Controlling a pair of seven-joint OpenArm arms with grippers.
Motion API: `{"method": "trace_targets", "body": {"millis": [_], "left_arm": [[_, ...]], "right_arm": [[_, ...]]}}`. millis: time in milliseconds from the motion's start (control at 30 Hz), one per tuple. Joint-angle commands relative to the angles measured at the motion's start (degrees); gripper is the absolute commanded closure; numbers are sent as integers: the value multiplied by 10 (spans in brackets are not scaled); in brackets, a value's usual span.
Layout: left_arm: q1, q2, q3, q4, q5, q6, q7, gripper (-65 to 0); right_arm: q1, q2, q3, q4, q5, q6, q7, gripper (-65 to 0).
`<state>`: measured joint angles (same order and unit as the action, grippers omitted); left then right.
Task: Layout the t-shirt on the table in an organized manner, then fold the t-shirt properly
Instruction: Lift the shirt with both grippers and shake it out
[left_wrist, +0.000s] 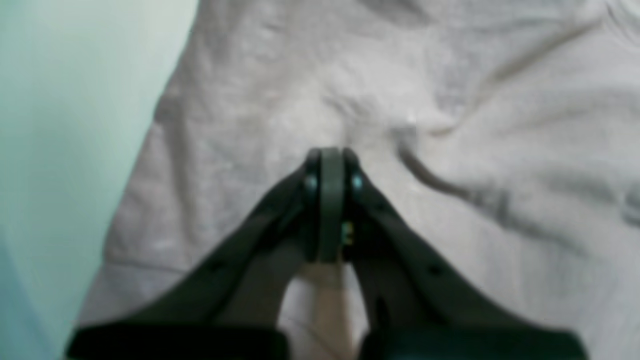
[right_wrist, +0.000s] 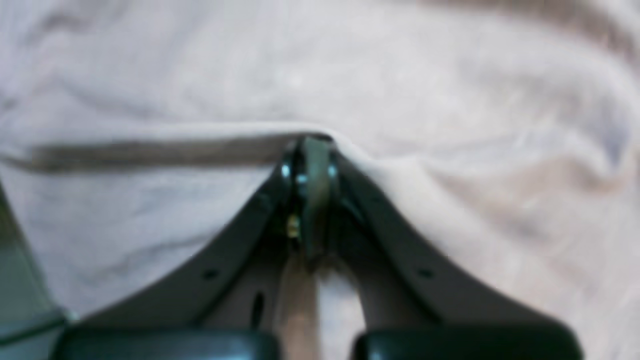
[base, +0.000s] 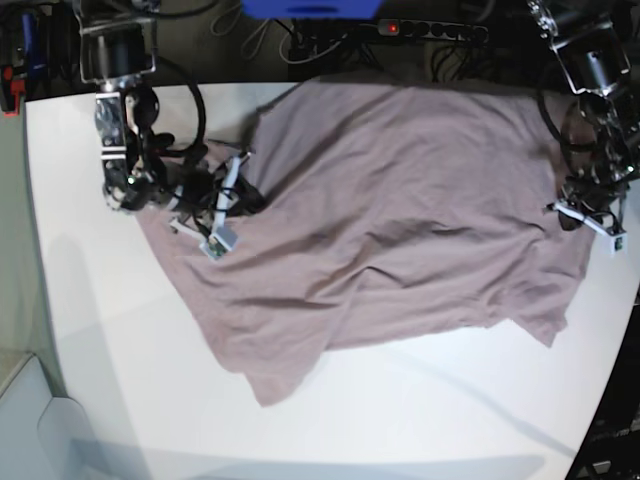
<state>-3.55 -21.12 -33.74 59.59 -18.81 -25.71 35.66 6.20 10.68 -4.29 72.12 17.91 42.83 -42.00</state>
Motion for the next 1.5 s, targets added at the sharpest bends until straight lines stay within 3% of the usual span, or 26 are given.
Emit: {"method": "trace_targets", "body": {"millis": [0, 200, 333, 433, 600, 767, 967, 1133, 1300, 1467], "left_arm": [[6, -6, 0, 1, 21, 5, 34, -1], [50, 17, 0, 35, 20, 5, 35, -1], [99, 45, 0, 128, 20, 5, 44, -1], [127, 75, 0, 222, 20, 5, 92, -1], [153, 117, 3, 369, 21, 5, 152, -1], [148, 119, 3, 426, 21, 5, 155, -1], [54, 92, 4, 335, 49, 5, 153, -2], [-34, 49, 2, 192, 50, 5, 151, -2], [-70, 24, 4, 101, 51, 5, 90, -1], [-70, 17, 5, 31, 51, 5, 55, -1]], "right_arm": [[17, 18, 2, -32, -76, -28, -54, 0], [147, 22, 2, -189, -83, -28, -33, 0], [207, 10, 3, -250, -140, -28, -12, 0], [233, -7, 4, -255, -188, -28, 1, 0], [244, -10, 6, -174, -199, -28, -42, 0], [167, -6, 6, 27, -199, -28, -118, 0], [26, -15, 5, 233, -198, -28, -187, 0], [-105, -67, -11, 336, -198, -28, -190, 0], [-179, -94, -64, 371, -198, -28, -189, 0], [-185, -91, -90, 332, -200, -28, -184, 0]]}}
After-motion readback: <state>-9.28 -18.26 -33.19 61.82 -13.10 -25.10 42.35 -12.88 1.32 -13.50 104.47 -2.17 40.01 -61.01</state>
